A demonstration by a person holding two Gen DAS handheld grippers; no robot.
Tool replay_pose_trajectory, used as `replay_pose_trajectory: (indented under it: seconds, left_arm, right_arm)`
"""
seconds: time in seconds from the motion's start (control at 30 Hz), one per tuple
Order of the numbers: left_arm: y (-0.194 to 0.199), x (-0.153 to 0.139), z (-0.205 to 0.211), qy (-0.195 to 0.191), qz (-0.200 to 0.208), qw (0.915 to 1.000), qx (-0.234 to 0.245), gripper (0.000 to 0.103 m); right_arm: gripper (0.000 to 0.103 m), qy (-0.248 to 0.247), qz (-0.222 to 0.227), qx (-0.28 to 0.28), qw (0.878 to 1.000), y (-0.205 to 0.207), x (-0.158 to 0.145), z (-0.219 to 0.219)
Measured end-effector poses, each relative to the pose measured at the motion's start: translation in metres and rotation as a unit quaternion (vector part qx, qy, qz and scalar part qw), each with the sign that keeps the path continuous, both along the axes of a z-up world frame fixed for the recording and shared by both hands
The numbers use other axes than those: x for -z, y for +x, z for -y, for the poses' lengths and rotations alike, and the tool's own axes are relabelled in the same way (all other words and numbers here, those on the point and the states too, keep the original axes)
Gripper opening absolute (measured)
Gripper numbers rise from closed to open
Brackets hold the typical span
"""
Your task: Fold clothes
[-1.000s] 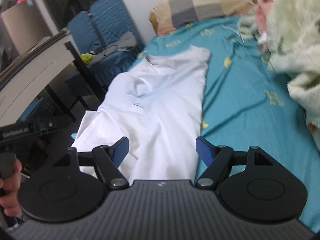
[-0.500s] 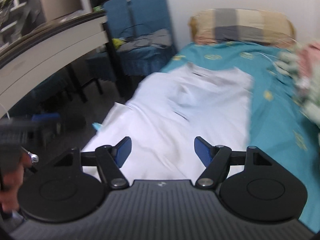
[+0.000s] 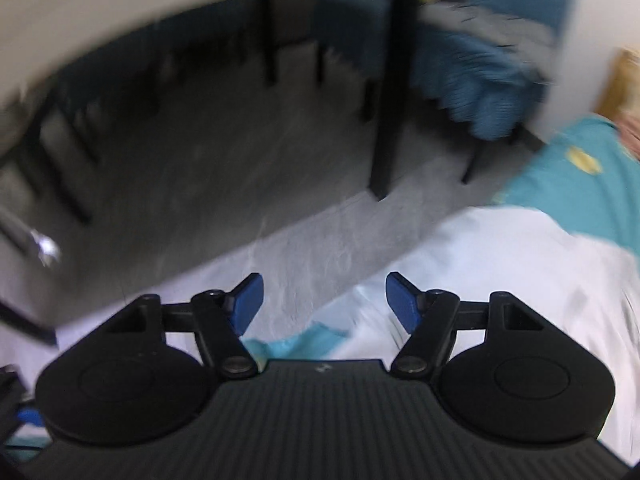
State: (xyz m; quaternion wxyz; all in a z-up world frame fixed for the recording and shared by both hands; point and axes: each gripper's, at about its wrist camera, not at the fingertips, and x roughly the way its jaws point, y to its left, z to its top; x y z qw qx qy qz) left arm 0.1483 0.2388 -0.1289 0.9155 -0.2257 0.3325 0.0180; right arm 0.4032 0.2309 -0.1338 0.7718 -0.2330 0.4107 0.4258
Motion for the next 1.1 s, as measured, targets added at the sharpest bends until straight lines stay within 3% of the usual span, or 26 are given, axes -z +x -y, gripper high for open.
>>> replay_pose_trajectory:
  seconds: [0.17, 0.4, 0.47, 0.5, 0.53, 0.63, 0.73, 0.83, 0.97, 1.1]
  left_arm:
    - [0.004, 0.011, -0.016, -0.014, -0.009, 0.9997, -0.017, 0.100]
    - [0.013, 0.018, -0.012, -0.010, -0.020, 0.9996, -0.014, 0.100]
    - [0.015, 0.020, -0.009, -0.004, -0.023, 0.9996, -0.014, 0.100]
    - [0.016, 0.021, -0.007, -0.001, -0.024, 0.9996, -0.014, 0.100]
    - [0.016, 0.021, -0.006, 0.001, -0.024, 0.9996, -0.015, 0.100]
    - [0.015, 0.021, -0.002, 0.006, -0.017, 0.9997, -0.015, 0.100]
    - [0.013, 0.018, 0.002, 0.014, 0.001, 0.9998, -0.014, 0.100]
    - [0.012, 0.016, 0.007, 0.022, 0.018, 0.9995, -0.013, 0.100]
    - [0.008, 0.010, 0.014, 0.028, 0.048, 0.9984, -0.007, 0.100]
    - [0.007, 0.006, 0.022, 0.031, 0.067, 0.9973, 0.000, 0.100]
  right_arm:
    - [0.060, -0.115, -0.003, -0.078, 0.990, 0.012, 0.059, -0.067]
    - [0.058, -0.265, 0.027, -0.158, 0.951, -0.003, 0.118, -0.096]
    - [0.043, -0.272, 0.038, -0.158, 0.948, -0.005, 0.122, -0.094]
    - [0.025, -0.270, 0.042, -0.152, 0.950, -0.004, 0.121, -0.093]
    - [0.009, -0.261, 0.045, -0.140, 0.954, -0.002, 0.117, -0.091]
    - [0.007, -0.227, 0.053, -0.101, 0.967, 0.005, 0.103, -0.086]
    - [0.006, -0.145, 0.064, -0.050, 0.986, 0.013, 0.065, -0.069]
    - [0.006, -0.066, 0.083, 0.007, 0.994, 0.018, 0.020, -0.039]
    - [0.006, 0.023, 0.100, 0.089, 0.991, 0.022, -0.032, 0.019]
    - [0.006, 0.113, 0.105, 0.197, 0.968, 0.024, -0.063, 0.099]
